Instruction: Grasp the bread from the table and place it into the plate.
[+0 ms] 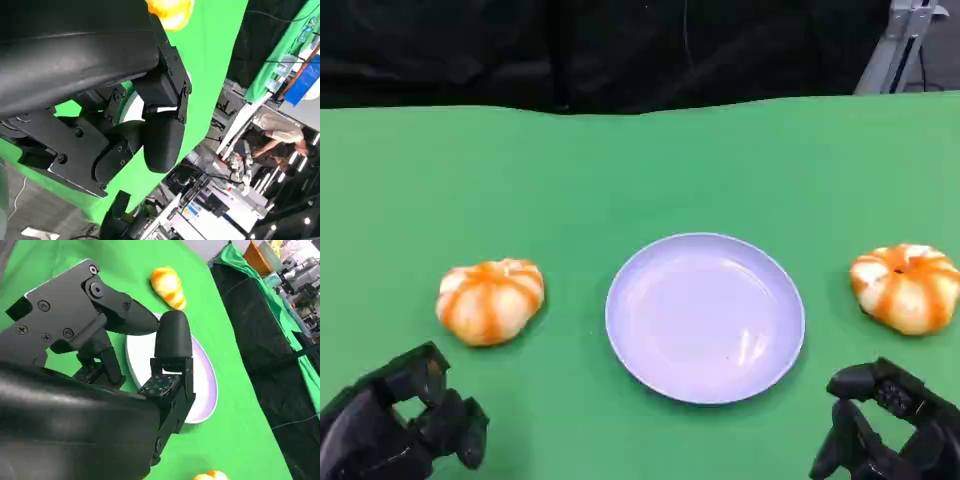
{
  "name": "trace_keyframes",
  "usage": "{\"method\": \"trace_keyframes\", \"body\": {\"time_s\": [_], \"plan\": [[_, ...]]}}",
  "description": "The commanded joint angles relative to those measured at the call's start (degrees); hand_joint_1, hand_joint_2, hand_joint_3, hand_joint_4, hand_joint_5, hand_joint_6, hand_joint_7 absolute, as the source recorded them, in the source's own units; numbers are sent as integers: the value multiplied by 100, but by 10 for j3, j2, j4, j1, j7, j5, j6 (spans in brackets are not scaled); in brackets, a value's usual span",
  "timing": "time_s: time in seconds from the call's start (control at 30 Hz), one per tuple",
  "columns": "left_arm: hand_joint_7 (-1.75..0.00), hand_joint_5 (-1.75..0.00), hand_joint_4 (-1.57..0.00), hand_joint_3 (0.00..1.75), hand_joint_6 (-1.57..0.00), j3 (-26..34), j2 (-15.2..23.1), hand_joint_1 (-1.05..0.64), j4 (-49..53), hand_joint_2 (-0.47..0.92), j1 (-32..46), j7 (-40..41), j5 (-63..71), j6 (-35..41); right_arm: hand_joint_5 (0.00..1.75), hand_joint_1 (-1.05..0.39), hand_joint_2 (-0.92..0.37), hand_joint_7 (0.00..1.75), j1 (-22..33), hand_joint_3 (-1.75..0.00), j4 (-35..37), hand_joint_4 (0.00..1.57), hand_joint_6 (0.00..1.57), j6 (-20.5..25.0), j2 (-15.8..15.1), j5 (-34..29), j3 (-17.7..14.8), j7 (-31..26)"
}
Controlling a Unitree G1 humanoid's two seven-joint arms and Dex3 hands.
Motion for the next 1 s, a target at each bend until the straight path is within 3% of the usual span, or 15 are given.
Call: {"method": "trace_keyframes", "body": {"time_s": [0.03,0.63,0.77,0.8,0.87,0.93,0.97,1.0], "plan": [[-157,-175,-91,129,-90,0,7,-8,-7,49,4,4,6,1,152,-16,-53,131,2,-108,-9,97,89,8,-7,9,-6,-3],[-158,-175,-90,133,-88,-1,5,-6,-8,49,6,2,15,-7,152,-17,-53,130,6,-108,-16,96,89,10,-8,5,-4,-2],[-154,-175,-87,133,-82,-5,-4,-4,-27,48,13,32,42,-25,152,-16,-53,130,6,-108,-12,96,89,7,-11,9,-6,6],[-148,-171,-83,129,-79,-5,-9,-5,-27,48,13,36,47,-35,152,-16,-53,130,4,-108,-12,96,89,8,-10,7,-6,3],[-118,-156,-71,105,-76,-4,-15,-9,-27,57,13,39,53,-47,152,-16,-53,130,3,-108,-12,97,89,9,-9,4,-5,-1],[-111,-153,-68,100,-76,-10,-13,-9,-27,59,14,38,74,-71,151,-16,-53,130,2,-107,-12,97,90,9,-6,4,-5,-3],[-87,-127,-56,70,-67,-21,-6,-19,-30,72,16,42,115,-110,151,-16,-53,130,0,-108,-11,97,90,9,-3,4,-4,-6],[-49,-88,-48,44,-63,-31,0,-35,-31,84,17,47,154,-150,152,-16,-53,130,-1,-108,-9,96,89,9,-2,3,-4,-8]]}}
